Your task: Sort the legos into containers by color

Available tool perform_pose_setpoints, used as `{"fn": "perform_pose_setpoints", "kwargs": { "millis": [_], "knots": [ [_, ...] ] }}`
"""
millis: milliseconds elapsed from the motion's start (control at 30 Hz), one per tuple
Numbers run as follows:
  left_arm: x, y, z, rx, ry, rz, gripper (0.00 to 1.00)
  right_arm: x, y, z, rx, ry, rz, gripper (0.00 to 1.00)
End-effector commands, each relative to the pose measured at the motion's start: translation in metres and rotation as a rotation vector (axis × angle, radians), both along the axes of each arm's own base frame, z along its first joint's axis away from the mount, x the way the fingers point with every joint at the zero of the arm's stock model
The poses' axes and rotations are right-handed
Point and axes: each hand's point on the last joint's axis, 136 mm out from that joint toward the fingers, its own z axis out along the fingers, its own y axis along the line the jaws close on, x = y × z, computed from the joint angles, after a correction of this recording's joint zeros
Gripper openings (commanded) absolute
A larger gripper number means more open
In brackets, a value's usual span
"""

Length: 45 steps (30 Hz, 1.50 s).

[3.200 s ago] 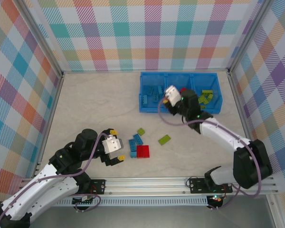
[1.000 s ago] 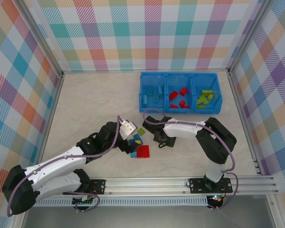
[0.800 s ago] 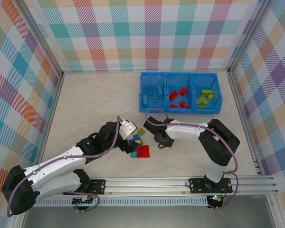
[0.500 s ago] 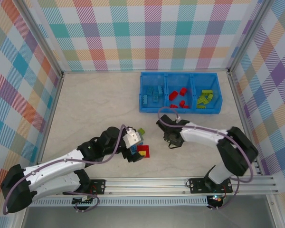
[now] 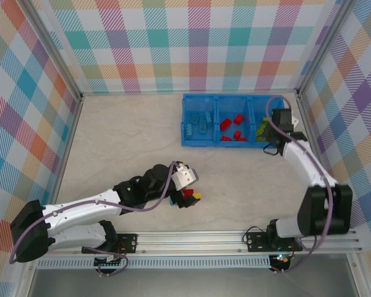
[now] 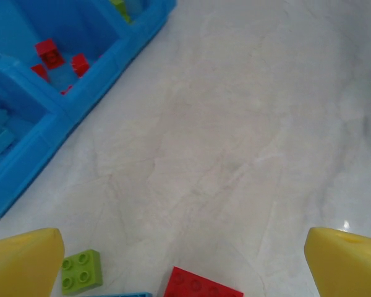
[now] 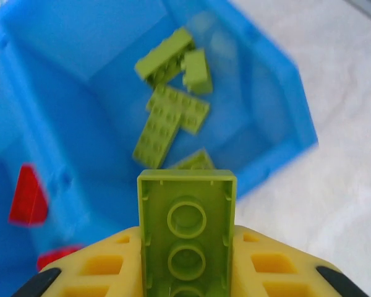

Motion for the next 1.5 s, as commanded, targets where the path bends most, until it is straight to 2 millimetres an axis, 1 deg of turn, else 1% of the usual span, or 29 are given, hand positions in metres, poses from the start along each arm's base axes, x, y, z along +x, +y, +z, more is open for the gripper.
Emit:
{"fn": "perform_pose_setpoints", "kwargs": {
  "millis": [0,33,67,100,167,200,233,300,367,433,500,567,600,633,667,700,733,767,800,900,1000,1067,1133,1167,1333,1433,1467],
  "knots": [
    [0.025,0.008,0.015,-0.065,0.060,0.223,1.00,0.037,0.004,-0.018,0.004,0.035,0.107,0.29],
    [0.029,0.013,0.014,-0.066,0.081,0.272,1.00,0.043,0.002,-0.024,0.005,0.047,0.104,0.30],
    [0.033,0.017,0.014,-0.063,0.099,0.321,1.00,0.050,0.000,-0.028,0.011,0.055,0.100,0.34],
    [0.035,0.022,0.013,-0.048,0.116,0.363,1.00,0.057,-0.001,-0.033,0.014,0.064,0.097,0.39],
    [0.040,0.032,0.012,-0.026,0.139,0.442,1.00,0.066,-0.002,-0.035,0.022,0.067,0.099,0.47],
    [0.042,0.037,0.010,-0.011,0.143,0.469,1.00,0.069,0.000,-0.033,0.027,0.062,0.106,0.53],
    [0.043,0.041,0.008,-0.001,0.144,0.489,1.00,0.070,0.001,-0.031,0.031,0.058,0.111,0.54],
    [0.046,0.049,0.006,0.000,0.150,0.539,1.00,0.069,0.003,-0.022,0.044,0.037,0.114,0.55],
    [0.049,0.056,0.002,-0.019,0.168,0.583,1.00,0.062,0.005,-0.010,0.054,0.010,0.119,0.56],
    [0.052,0.062,-0.003,-0.040,0.199,0.622,1.00,0.051,0.011,0.006,0.079,-0.025,0.141,0.59],
    [0.056,0.070,-0.008,-0.064,0.235,0.667,1.00,0.032,0.027,0.027,0.135,-0.084,0.205,0.63],
    [0.060,0.080,-0.012,-0.083,0.266,0.715,1.00,0.012,0.050,0.047,0.206,-0.171,0.313,0.63],
    [0.062,0.085,-0.014,-0.092,0.282,0.738,1.00,-0.002,0.064,0.055,0.249,-0.209,0.370,0.62],
    [0.064,0.090,-0.016,-0.103,0.299,0.765,1.00,-0.011,0.074,0.060,0.277,-0.227,0.407,0.61],
    [0.066,0.096,-0.018,-0.115,0.319,0.793,1.00,-0.026,0.089,0.064,0.307,-0.233,0.463,0.60],
    [0.068,0.101,-0.019,-0.132,0.335,0.817,1.00,-0.040,0.106,0.065,0.325,-0.221,0.524,0.60],
    [0.066,0.109,-0.026,-0.113,0.357,0.841,1.00,-0.052,0.122,0.065,0.328,-0.203,0.583,0.61],
    [0.065,0.113,-0.028,-0.124,0.374,0.858,1.00,-0.067,0.140,0.062,0.329,-0.178,0.648,0.61],
    [0.065,0.116,-0.030,-0.138,0.394,0.868,1.00,-0.082,0.160,0.059,0.336,-0.150,0.730,0.62],
    [0.063,0.119,-0.039,-0.146,0.456,0.887,1.00,-0.125,0.204,0.042,0.336,-0.042,0.911,0.65],
    [0.061,0.125,-0.049,-0.124,0.509,0.953,1.00,-0.151,0.222,0.028,0.356,0.020,0.975,0.66],
    [0.059,0.129,-0.057,-0.101,0.538,0.993,1.00,-0.160,0.229,0.023,0.388,0.032,0.990,0.68],
    [0.057,0.128,-0.066,-0.078,0.572,1.007,1.00,-0.164,0.230,0.018,0.402,0.038,0.989,0.69],
    [0.056,0.125,-0.070,-0.070,0.592,0.999,1.00,-0.164,0.229,0.017,0.399,0.044,0.986,0.69],
    [0.055,0.108,-0.089,-0.055,0.677,0.980,1.00,-0.157,0.230,0.018,0.381,0.044,0.984,0.71],
    [0.055,0.100,-0.100,-0.066,0.724,0.988,0.89,-0.155,0.233,0.018,0.393,0.039,0.977,0.72],
    [0.055,0.099,-0.104,-0.066,0.734,0.992,0.80,-0.155,0.233,0.017,0.395,0.037,0.976,0.72]
  ]
}}
